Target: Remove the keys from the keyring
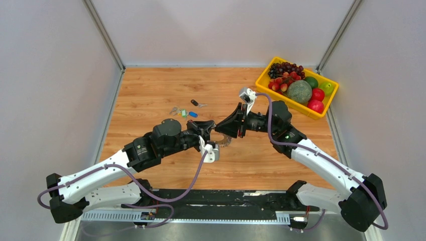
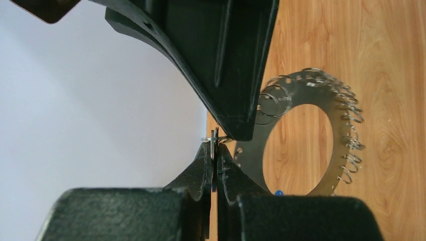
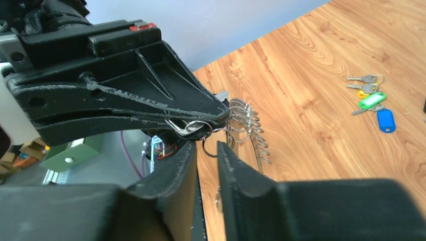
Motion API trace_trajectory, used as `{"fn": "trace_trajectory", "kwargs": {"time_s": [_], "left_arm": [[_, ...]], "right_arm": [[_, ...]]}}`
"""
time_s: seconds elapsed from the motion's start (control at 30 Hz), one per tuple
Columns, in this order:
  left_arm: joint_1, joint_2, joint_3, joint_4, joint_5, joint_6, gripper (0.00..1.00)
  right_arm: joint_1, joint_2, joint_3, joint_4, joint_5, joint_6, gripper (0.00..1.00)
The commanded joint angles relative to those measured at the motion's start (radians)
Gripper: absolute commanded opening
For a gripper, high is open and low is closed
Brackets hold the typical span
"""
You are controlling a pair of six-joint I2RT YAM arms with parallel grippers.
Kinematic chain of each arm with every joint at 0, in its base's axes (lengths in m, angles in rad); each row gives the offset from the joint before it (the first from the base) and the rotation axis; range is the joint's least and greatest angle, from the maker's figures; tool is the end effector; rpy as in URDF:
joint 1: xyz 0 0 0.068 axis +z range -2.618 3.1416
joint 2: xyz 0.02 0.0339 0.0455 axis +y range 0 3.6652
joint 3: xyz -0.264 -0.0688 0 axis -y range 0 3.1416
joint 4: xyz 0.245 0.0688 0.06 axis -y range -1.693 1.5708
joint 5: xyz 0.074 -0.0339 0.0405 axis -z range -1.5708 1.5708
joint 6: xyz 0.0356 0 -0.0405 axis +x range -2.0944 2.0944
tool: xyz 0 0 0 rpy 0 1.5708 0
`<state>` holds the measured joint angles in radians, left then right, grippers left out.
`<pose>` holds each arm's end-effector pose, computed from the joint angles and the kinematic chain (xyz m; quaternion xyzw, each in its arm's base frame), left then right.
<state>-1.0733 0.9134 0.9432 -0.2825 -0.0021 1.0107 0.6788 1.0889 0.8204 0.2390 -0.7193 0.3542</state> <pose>0.0993 -0.1827 0.3623 0.6823 0.3994 -0.0183 0.6121 0.1803 0.1755 0.3373 -0.3505 0.6231 0.5416 0.4423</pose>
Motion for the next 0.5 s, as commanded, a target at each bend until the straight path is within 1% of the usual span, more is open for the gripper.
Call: {"fn": "trace_trajectory", "kwargs": {"time_s": [0.0, 0.03, 0.07, 0.2, 0.27, 0.3, 0.37, 0.4, 0.47], "left_arm": [[-0.015, -0.01, 0.006, 0.068, 0.074, 0.064, 0.0], [-0.016, -0.013, 0.004, 0.071, 0.072, 0.065, 0.0], [-0.016, -0.014, -0.001, 0.079, 0.074, 0.067, 0.0], [-0.015, -0.018, -0.008, 0.086, 0.085, 0.075, 0.0], [-0.015, -0.02, -0.008, 0.089, 0.093, 0.073, 0.0], [-0.015, -0.021, -0.007, 0.089, 0.096, 0.071, 0.0], [-0.016, -0.028, -0.007, 0.091, 0.109, 0.065, 0.0], [-0.016, -0.033, -0.007, 0.094, 0.117, 0.062, 0.0], [-0.016, -0.039, -0.006, 0.096, 0.129, 0.058, 0.0]], "right_arm": [[-0.054, -0.016, 0.015, 0.042, 0.015, 0.182, 0.42], [-0.055, -0.03, 0.011, 0.04, 0.016, 0.159, 0.5], [-0.056, -0.049, 0.004, 0.034, 0.023, 0.129, 0.55], [-0.057, -0.142, -0.032, -0.003, 0.062, 0.0, 0.62], [-0.058, -0.175, -0.039, -0.025, 0.08, -0.092, 0.62], [-0.058, -0.186, -0.04, -0.038, 0.105, -0.134, 0.61], [-0.058, -0.202, -0.041, -0.055, 0.159, -0.222, 0.53], [-0.058, -0.207, -0.044, -0.055, 0.177, -0.271, 0.51], [-0.058, -0.203, -0.039, -0.055, 0.214, -0.341, 0.5]]}}
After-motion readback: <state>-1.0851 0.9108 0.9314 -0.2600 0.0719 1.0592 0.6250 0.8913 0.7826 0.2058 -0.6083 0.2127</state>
